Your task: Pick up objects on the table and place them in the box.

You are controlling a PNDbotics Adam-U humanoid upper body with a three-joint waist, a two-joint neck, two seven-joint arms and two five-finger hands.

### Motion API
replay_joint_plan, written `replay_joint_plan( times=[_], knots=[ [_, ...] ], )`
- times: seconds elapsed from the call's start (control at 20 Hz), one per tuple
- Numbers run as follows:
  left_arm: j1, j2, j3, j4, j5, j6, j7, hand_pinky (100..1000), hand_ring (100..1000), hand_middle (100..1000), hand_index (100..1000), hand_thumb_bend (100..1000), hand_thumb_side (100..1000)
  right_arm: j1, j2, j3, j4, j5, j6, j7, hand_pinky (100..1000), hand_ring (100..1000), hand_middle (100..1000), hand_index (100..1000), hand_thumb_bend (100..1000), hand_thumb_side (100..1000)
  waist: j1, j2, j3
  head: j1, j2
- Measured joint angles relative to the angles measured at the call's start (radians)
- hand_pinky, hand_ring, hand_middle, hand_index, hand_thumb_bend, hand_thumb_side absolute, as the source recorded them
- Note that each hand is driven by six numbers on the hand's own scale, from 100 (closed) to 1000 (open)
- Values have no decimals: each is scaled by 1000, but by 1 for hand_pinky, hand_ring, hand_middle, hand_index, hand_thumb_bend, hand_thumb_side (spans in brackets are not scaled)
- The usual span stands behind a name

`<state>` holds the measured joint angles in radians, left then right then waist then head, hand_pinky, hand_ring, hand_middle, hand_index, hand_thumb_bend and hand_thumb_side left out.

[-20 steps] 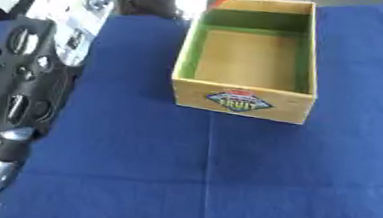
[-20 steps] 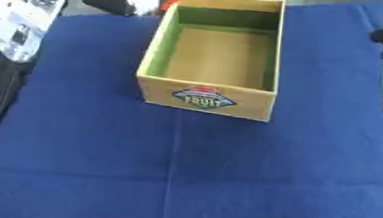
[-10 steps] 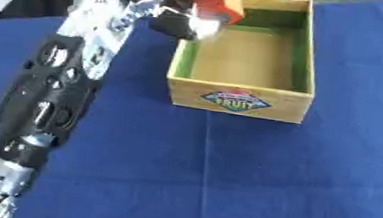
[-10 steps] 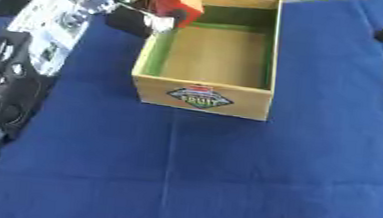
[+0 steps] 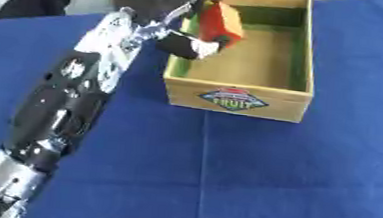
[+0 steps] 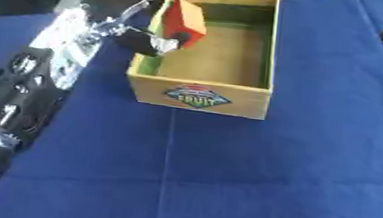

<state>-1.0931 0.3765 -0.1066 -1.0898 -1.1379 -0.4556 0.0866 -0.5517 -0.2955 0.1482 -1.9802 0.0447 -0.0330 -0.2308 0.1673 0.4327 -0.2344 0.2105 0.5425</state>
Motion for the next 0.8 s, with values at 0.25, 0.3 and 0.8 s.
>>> replay_joint_plan(
  times=[0.25,0.3,0.8],
  knots=[
    [-3,-5,0,52,-32,-38,44,416,412,287,542,178,720,-4,0,0,0,-2,-1,2,963,877,584,803,100,572,4,6,-14,8,-9],
    [-4,-6,0,57,-41,-42,49,431,429,321,597,222,719,-4,0,0,0,-2,-1,2,963,878,583,803,100,572,5,6,-14,9,-9],
    [-7,-8,0,58,-122,-47,66,631,677,656,939,672,747,-3,0,0,0,-2,-1,2,964,878,583,803,100,572,7,6,-10,7,-9]
  ],
)
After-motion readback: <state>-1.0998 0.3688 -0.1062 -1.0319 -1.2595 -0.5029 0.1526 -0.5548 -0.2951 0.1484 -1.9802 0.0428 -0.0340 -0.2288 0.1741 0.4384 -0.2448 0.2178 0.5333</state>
